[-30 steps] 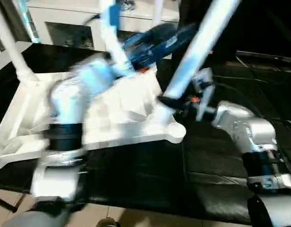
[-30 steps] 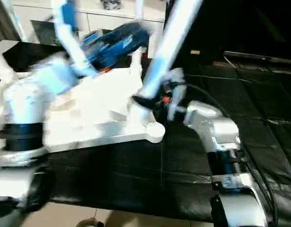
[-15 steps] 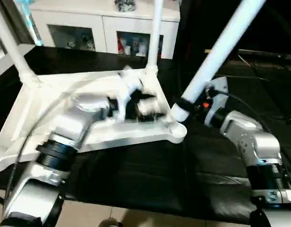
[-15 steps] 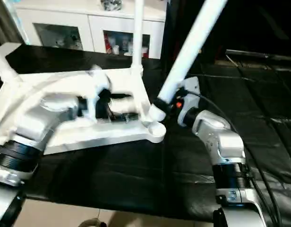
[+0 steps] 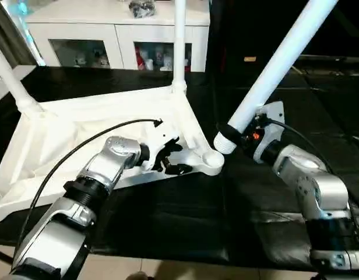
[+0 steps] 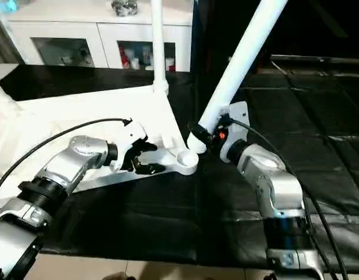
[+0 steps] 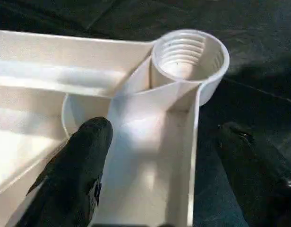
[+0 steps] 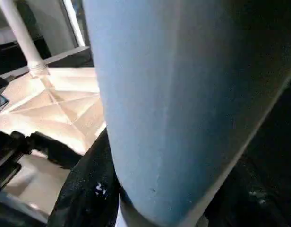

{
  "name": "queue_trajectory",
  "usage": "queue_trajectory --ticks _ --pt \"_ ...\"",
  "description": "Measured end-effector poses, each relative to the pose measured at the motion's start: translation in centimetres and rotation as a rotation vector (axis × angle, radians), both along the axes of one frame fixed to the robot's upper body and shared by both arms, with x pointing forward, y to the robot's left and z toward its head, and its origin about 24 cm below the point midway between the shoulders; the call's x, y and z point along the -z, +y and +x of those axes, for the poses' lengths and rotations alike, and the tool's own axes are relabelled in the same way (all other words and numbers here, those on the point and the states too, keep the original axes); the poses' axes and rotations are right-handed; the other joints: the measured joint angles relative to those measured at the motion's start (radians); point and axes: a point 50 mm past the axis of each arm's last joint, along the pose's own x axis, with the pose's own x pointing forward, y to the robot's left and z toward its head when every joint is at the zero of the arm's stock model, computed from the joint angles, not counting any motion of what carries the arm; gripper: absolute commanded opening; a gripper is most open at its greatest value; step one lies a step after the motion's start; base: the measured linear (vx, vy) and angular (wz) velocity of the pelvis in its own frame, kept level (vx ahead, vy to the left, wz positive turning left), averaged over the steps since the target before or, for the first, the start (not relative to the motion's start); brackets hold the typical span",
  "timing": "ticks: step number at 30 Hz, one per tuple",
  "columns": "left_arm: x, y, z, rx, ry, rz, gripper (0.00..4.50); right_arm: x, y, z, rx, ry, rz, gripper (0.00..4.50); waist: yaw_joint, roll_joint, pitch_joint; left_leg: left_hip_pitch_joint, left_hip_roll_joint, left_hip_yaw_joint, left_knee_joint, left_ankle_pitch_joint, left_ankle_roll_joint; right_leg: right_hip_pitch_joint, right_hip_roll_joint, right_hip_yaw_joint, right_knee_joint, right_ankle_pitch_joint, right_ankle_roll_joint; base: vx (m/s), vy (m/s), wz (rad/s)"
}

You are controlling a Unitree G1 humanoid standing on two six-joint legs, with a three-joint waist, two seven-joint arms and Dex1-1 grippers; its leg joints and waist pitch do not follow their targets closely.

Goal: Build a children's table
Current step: Insert table leg to table base

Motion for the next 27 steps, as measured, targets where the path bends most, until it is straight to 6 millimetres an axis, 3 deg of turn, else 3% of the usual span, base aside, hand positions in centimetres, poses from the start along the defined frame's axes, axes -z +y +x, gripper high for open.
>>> queue_trajectory --ticks 14,15,19,20,23,27 --pt "0.39 0.49 -0.06 0.053 0.023 -0.003 2.66 0.53 0.48 -0.32 -0.068 0.028 -0.053 1.93 0.001 0.000 0.000 0.000 0.000 0.000 0.000 0.000 0.000 0.000 0.000 0.000 -0.001 0.000 0.000 0.000 0.000 0.00" --pt "0.33 0.52 -0.04 0.056 0.014 -0.002 2.38 0.58 0.53 -0.34 -0.072 0.030 -0.058 1.93 0.001 0.000 0.000 0.000 0.000 0.000 0.000 0.000 0.000 0.000 0.000 0.000 -0.001 0.000 0.000 0.000 0.000 0.00" --pt "0.28 0.73 -0.03 0.062 0.011 0.012 2.27 0.56 0.40 -0.34 -0.072 0.030 -0.065 1.93 0.001 0.000 0.000 0.000 0.000 0.000 0.000 0.000 0.000 0.000 0.000 0.000 -0.001 0.000 0.000 0.000 0.000 0.00" --pt "0.30 0.76 -0.03 0.063 0.009 0.018 1.93 0.57 0.41 -0.34 -0.072 0.030 -0.065 1.93 0.001 0.000 0.000 0.000 0.000 0.000 0.000 0.000 0.000 0.000 0.000 0.000 -0.001 0.000 0.000 0.000 0.000 0.00" --pt "0.42 0.78 -0.09 0.073 0.015 0.018 1.88 0.56 0.45 -0.36 -0.078 0.030 -0.065 1.93 0.001 0.000 0.000 0.000 0.000 0.000 0.000 0.000 0.000 0.000 0.000 0.000 -0.001 0.000 0.000 0.000 0.000 0.00" --pt "0.69 0.86 -0.23 0.086 0.038 0.016 1.42 0.59 0.56 -0.42 -0.095 0.030 -0.065 1.93 0.002 0.000 0.000 0.000 0.000 0.000 0.000 0.000 0.000 0.000 0.000 0.000 -0.001 0.000 0.000 0.000 0.000 0.00"
